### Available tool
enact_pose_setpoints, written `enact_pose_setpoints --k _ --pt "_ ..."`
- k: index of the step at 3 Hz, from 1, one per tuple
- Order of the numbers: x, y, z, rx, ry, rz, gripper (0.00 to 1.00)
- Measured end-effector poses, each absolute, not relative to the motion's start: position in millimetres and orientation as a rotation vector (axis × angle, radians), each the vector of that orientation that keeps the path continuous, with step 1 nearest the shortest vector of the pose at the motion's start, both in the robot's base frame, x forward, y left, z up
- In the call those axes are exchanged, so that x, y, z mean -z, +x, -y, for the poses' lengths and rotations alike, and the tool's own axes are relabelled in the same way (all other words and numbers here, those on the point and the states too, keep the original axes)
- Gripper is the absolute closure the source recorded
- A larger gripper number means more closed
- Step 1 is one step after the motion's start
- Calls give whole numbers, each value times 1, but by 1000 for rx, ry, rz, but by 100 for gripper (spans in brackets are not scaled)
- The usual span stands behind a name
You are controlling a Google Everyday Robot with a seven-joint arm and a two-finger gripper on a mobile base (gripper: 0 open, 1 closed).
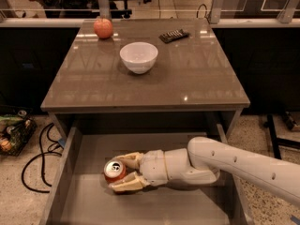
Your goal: Pick coke can from top drawer and place on counter
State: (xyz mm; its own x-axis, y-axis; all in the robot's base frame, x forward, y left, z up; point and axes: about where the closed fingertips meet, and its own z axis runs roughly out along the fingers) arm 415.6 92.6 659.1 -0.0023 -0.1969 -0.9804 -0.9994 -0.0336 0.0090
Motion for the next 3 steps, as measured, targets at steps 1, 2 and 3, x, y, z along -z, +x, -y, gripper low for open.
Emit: enact_pose_setpoints --k 1,2,3 --pt "-659 415 -94 -1141 -1379 -1340 73" --pt "-659 414 -95 -1143 -1381 -1338 95" --pt "-660 414 -96 -1145 -1383 -1336 100"
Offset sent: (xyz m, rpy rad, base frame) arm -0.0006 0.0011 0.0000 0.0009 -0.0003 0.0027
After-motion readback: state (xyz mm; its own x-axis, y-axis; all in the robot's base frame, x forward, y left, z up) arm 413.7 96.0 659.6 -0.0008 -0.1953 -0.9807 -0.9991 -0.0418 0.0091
